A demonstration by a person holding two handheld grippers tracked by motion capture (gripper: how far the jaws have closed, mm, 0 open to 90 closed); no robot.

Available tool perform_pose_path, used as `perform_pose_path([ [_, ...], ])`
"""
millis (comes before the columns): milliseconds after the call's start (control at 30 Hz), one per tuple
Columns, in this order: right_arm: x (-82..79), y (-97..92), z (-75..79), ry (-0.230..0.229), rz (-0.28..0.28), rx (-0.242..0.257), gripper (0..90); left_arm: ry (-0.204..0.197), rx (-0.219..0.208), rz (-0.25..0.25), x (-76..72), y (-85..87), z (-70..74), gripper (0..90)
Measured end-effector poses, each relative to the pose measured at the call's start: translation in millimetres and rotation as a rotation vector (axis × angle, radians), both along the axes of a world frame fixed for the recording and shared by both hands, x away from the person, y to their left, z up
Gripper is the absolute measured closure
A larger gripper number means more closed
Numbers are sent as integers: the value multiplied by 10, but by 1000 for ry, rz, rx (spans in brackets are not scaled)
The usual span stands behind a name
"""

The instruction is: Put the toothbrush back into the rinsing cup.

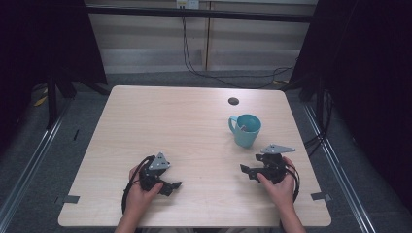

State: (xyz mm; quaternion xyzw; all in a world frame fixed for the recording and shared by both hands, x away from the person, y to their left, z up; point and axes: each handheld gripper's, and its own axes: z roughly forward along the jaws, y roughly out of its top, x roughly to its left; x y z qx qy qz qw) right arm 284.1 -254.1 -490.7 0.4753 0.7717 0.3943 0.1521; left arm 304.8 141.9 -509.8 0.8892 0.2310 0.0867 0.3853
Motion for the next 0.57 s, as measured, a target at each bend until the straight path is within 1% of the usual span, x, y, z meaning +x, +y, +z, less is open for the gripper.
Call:
perform_pose_path([
  [100,-22,-10,-32,2,7,-12,181,0,0,-2,1,0,0,124],
  [200,-41,-23,-64,16,16,-25,173,0,0,-1,0,0,0,124],
  [233,-44,-28,-78,13,19,-26,173,0,0,0,0,0,0,124],
  [267,-47,-30,-85,20,17,-24,173,0,0,0,0,0,0,124],
  [333,-57,-39,-110,21,16,-38,172,0,0,0,0,0,0,124],
  [467,-78,-39,-153,42,14,-64,164,-1,1,-1,0,0,0,124],
  [567,-88,-36,-176,26,20,-74,157,0,0,-2,1,0,0,124],
])
